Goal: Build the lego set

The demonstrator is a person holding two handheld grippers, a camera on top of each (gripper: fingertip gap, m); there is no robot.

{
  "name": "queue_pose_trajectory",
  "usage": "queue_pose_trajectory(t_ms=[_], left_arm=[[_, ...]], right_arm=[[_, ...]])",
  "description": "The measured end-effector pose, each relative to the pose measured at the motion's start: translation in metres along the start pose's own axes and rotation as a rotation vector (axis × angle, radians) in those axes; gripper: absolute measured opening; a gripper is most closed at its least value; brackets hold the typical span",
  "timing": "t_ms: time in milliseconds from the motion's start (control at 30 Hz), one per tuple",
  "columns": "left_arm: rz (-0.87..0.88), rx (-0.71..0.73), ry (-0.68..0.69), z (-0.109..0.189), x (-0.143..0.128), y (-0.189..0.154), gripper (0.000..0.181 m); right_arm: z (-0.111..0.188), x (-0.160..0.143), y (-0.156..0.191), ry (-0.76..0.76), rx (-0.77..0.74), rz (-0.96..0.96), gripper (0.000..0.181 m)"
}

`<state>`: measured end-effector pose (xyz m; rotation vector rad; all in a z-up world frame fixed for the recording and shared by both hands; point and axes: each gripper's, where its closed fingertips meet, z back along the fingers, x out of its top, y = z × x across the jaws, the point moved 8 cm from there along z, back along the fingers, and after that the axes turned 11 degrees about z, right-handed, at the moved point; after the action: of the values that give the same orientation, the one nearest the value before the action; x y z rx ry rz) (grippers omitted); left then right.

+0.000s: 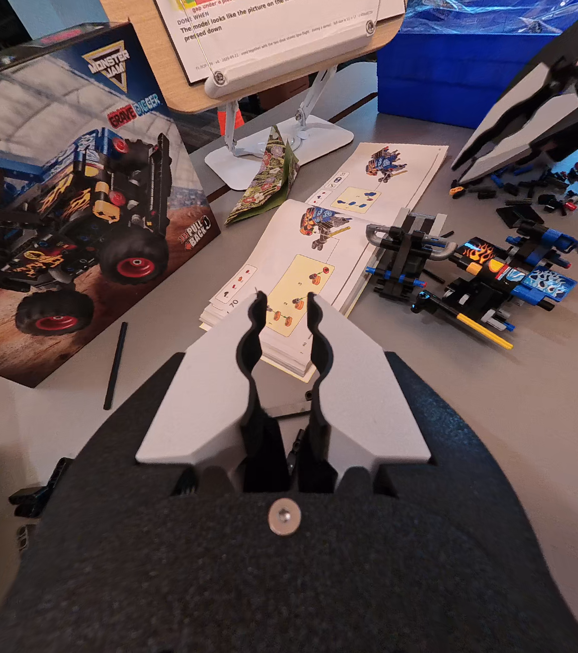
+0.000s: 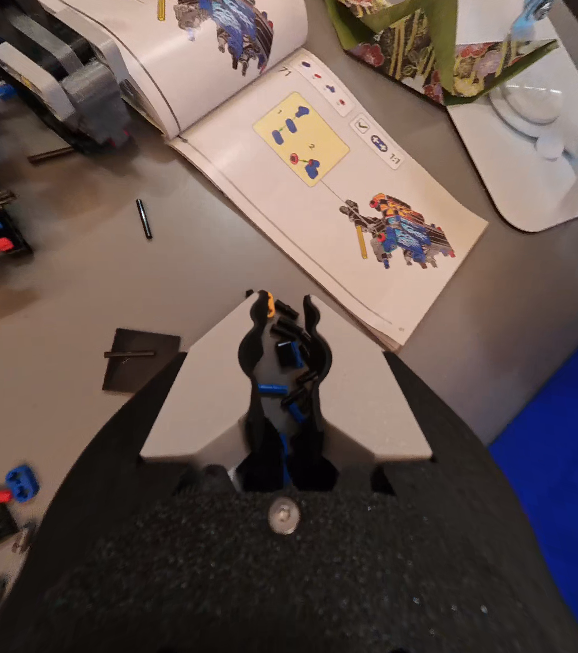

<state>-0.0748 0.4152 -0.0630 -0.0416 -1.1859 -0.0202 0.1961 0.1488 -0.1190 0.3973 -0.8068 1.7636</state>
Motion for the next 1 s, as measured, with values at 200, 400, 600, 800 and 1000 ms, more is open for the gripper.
queue_pose_trajectory(t_ms=[200, 400, 600, 800, 1000], left_arm=[[0.02, -0.01, 0.014, -0.003, -0.003, 0.003, 0.02], [0.034, -0.025, 0.031, -0.006, -0.006, 0.003, 0.021], [0.043, -0.02, 0.032, -0.005, -0.006, 0.007, 0.021], [0.053, -0.008, 0.033, -0.005, -0.006, 0.012, 0.021], [0.063, -0.002, 0.037, -0.006, -0.007, 0.015, 0.021]], right_arm=[[-0.009, 0.007, 0.006, 0.0, -0.008, 0.06, 0.017], [-0.013, 0.002, 0.011, 0.008, 0.04, 0.024, 0.012], [-0.009, -0.003, 0.012, 0.003, 0.08, -0.02, 0.015], [-0.004, -0.009, 0.013, -0.003, 0.087, -0.037, 0.011], [-0.002, -0.011, 0.012, -0.014, 0.119, -0.063, 0.007]])
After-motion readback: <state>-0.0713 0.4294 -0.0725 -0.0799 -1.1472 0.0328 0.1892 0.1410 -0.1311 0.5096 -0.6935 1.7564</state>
